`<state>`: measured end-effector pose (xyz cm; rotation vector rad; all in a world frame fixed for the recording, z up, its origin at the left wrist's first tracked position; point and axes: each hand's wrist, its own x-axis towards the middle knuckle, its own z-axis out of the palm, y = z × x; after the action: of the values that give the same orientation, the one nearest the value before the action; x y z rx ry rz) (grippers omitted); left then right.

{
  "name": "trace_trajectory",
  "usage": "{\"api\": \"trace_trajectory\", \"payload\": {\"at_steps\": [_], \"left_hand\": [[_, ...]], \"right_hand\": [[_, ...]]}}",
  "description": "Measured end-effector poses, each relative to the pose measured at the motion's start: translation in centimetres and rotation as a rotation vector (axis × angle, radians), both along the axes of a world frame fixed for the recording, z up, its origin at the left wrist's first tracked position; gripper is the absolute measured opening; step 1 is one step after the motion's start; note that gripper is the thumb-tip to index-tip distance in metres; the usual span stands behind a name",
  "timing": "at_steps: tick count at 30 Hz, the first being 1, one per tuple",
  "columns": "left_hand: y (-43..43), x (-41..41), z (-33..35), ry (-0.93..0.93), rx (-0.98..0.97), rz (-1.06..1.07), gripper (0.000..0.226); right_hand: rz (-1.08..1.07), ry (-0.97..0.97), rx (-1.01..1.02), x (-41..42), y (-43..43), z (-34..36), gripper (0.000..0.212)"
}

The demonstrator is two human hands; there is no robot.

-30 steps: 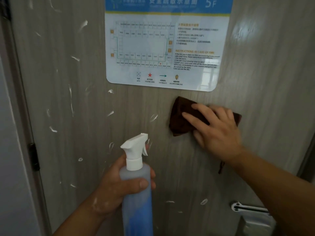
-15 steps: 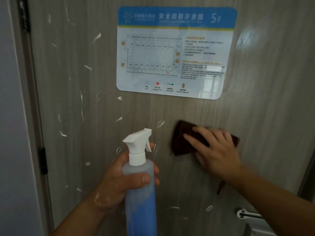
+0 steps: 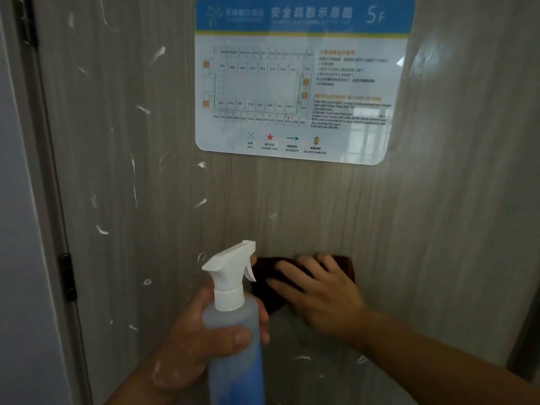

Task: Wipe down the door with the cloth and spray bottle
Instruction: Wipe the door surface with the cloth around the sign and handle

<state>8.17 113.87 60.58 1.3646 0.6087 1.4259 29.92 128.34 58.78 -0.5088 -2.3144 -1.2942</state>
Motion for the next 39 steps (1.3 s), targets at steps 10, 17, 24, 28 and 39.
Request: {"api": "trace_trajectory", "payload": {"at_steps": [10,17,24,28,39], "left_hand": [[0.7,0.4,0.4,0.002,0.005,-0.004,0.078],[-0.1,-0.8,-0.5,-0.002,0.015,-0.001,0.079],[0.4,-1.4,-0.4,0.029,-0.003,0.059,0.067],[1.0,-1.3,0.0,0.020,-0.022,0.058,0.080],[0.8,-2.6,-1.0,0.079,-0.003,0.077,0.085]], "right_hand": [[-0.011,0.352,0.096,-3.6,0.3,9.4,0.047],[0.096,-0.202,0.029,2.6,1.1,-4.1,0.047],[-0.010,0.326,0.149,-1.1,0.4,11.6,0.048],[-0.012,0.348,0.143,-1.8,0.5,10.3,0.049],[0.027,0.044,0.137,2.0,1.1,5.5,0.052]]}}
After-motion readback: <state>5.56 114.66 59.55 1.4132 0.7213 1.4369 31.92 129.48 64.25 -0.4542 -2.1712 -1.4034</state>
